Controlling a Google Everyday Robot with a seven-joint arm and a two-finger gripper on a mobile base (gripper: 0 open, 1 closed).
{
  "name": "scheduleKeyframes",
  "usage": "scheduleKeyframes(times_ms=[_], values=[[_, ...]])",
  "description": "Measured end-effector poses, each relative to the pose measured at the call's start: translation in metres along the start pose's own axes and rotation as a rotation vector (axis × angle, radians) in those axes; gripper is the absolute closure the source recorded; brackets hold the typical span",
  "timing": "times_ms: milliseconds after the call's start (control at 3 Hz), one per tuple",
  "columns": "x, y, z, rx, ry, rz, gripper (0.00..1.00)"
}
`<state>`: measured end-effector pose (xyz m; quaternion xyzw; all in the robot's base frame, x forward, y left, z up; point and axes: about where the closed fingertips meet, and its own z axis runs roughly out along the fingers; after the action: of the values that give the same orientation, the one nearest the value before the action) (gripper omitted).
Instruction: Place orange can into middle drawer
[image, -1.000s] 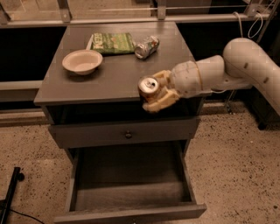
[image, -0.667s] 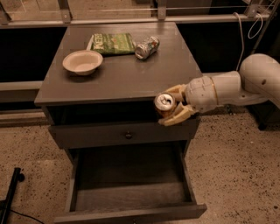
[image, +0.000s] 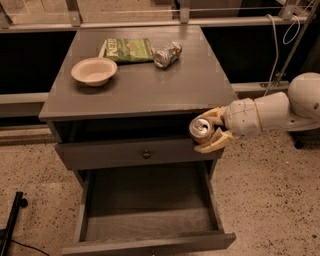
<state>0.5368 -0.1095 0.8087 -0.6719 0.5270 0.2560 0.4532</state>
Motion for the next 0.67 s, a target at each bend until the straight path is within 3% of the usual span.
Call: scheduleKeyframes(times_ms=[333, 667], values=[[0.031, 0.011, 0.013, 0.07, -0.101, 0.083, 1.0], [0.099, 0.043, 0.033, 0.186, -0.173, 0.196, 1.0]])
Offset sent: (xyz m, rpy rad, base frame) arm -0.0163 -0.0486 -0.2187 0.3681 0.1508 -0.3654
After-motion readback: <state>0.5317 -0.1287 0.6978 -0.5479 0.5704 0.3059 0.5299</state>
